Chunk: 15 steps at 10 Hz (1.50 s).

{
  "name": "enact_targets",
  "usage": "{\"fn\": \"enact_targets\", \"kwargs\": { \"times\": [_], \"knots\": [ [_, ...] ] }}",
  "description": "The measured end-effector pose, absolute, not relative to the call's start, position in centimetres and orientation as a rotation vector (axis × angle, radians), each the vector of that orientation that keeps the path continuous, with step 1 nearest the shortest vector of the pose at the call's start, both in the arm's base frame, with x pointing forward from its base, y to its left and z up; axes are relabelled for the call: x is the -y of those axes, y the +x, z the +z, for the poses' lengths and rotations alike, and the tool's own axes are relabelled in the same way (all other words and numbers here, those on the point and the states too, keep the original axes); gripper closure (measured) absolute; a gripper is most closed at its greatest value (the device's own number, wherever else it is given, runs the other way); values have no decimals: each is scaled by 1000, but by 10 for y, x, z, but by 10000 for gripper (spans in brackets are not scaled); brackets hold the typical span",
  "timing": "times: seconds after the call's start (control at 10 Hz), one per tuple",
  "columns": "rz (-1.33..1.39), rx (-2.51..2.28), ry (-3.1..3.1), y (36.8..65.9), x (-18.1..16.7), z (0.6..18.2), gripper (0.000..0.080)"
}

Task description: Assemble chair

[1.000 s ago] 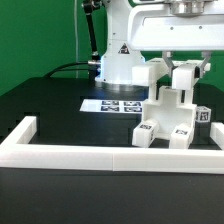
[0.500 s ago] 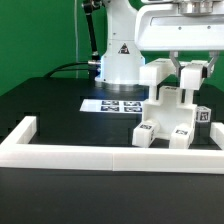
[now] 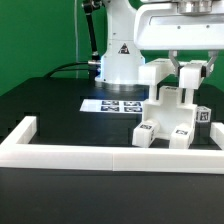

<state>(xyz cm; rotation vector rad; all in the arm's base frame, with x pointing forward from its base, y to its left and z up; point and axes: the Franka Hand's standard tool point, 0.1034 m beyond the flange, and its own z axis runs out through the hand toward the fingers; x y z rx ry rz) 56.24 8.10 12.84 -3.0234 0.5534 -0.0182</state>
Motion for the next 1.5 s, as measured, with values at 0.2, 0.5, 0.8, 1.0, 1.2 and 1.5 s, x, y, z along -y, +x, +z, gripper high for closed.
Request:
{"fn": "enact_targets", "kwargs": {
  "times": [0.2, 0.5, 0.8, 1.0, 1.2, 1.5],
  "knots": [
    [-16, -554, -3024, 562, -81, 127, 509],
    [-16, -562, -3022, 561, -82, 128, 509],
    [-10, -559, -3023, 557, -83, 127, 509],
    [-32, -560, -3023, 560, -80, 126, 509],
    [-41, -559, -3022, 561, -80, 127, 509],
    [-43, -559, -3021, 561, -80, 127, 509]
  ]
}}
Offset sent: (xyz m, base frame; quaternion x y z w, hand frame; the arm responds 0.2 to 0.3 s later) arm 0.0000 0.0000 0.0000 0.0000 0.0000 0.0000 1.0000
